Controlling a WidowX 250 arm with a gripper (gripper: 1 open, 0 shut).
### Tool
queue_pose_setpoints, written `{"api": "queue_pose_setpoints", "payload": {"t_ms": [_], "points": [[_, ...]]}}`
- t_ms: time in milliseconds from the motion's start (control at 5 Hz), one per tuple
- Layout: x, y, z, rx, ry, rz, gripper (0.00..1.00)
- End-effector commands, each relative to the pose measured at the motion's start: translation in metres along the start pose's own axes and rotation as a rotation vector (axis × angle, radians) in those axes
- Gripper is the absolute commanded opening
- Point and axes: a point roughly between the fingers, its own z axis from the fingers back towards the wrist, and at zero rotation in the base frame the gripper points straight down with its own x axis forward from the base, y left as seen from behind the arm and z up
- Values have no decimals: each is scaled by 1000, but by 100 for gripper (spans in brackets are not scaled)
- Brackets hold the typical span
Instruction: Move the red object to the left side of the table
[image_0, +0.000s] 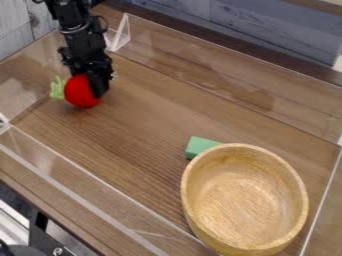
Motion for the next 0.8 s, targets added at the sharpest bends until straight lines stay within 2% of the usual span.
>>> {"api": "queue_pose_setpoints", "payload": {"t_ms": [0,200,600], "points": [[10,3,21,13,-37,-9,0],[13,-1,27,-1,-30,-28,0],[3,-10,29,-17,-24,25,0]]}}
